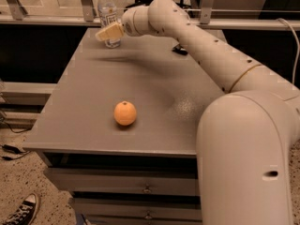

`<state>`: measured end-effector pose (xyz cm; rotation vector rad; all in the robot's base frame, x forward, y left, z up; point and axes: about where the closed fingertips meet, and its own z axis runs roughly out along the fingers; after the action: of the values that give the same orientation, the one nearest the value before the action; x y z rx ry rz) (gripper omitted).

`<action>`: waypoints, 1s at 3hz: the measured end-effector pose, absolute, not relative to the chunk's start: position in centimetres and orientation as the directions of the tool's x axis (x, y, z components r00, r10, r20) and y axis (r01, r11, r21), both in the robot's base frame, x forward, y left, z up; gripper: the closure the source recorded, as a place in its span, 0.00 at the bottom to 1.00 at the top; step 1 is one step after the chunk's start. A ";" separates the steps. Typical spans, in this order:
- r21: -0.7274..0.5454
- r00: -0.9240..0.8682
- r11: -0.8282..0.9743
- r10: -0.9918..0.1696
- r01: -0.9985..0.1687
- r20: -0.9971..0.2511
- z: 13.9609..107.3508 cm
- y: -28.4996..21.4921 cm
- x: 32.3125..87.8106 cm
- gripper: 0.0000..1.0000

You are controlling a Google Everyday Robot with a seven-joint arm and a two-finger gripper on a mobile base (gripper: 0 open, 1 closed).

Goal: Pick blue plastic bottle

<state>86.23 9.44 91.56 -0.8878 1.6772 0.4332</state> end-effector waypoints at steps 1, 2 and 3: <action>-0.141 -0.088 0.663 -0.299 -0.735 -0.950 91.8 9.7 87.9 0.00; -0.082 -0.133 0.657 -0.271 -0.750 -0.953 91.9 10.8 89.1 0.26; -0.049 -0.162 0.653 -0.259 -0.756 -0.952 91.9 11.4 89.4 0.50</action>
Offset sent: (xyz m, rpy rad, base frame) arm 0.0429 0.0161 0.0120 0.0805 0.0906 0.0071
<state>89.44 11.41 91.87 -0.8274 1.7251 0.5411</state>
